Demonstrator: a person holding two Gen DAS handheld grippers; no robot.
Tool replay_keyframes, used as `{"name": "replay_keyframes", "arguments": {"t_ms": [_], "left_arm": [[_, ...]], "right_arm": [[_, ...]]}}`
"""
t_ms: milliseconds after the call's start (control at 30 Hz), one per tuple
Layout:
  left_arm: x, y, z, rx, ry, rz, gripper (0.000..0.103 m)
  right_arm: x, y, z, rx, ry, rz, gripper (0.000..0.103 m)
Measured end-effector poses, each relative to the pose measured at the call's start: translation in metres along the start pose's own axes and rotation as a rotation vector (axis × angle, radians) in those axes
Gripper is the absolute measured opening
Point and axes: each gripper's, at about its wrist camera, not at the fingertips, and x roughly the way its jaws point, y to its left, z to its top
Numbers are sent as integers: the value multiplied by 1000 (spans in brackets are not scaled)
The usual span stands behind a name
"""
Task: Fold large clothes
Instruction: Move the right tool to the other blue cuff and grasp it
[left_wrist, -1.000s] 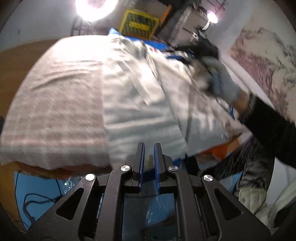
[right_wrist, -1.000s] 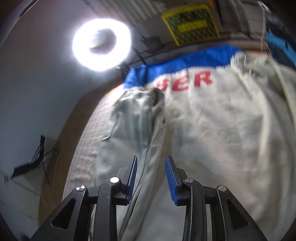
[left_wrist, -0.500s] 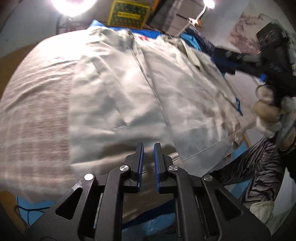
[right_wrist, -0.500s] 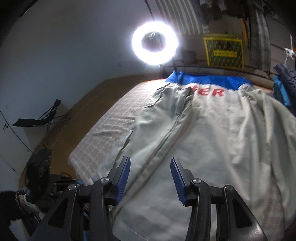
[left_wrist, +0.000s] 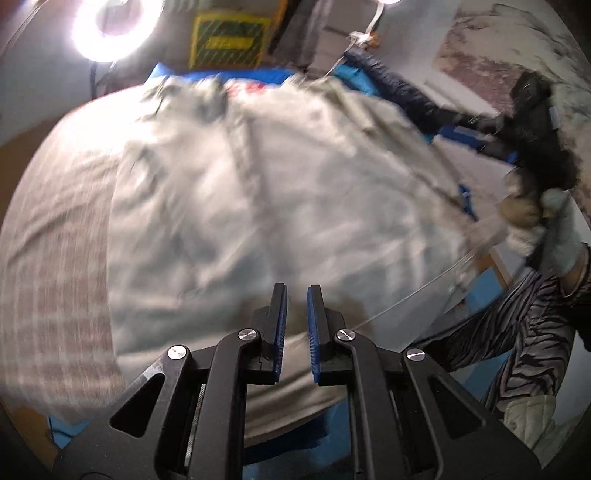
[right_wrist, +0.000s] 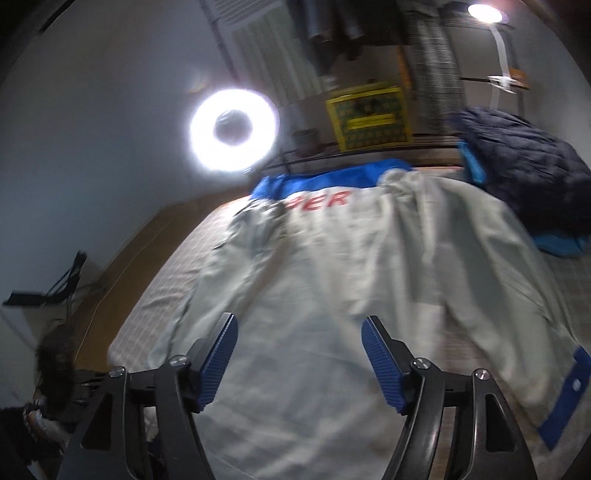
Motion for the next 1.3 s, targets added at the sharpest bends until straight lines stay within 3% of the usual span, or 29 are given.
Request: {"name": "replay_keyframes", "arguments": {"t_ms": [67, 233, 467, 767, 1000, 1133, 1300], "left_arm": [[-2, -12, 13, 21, -24, -15, 9], [-3, -27, 47, 11, -70, -88, 9], [10, -41, 74, -14, -70, -145, 10], [30, -57, 84, -22, -44, -178, 10], [42, -59, 88, -22, -24, -176, 10], [48, -59, 89, -21, -15, -170, 10], [51, -57, 88, -22, -10, -159, 10]], "right_arm": [[-8, -21, -2, 47, -26, -42, 81], [-35, -79, -5, 149, -64, -177, 82], [-68, -163, -20, 307, -67, -308, 83], [-80, -261, -56, 587, -22, -341, 84], [-70, -296, -62, 674, -19, -355, 84], [-57, -301, -60, 658, 1, -352, 80], [-42, -297, -55, 594, 24, -416, 80]]}}
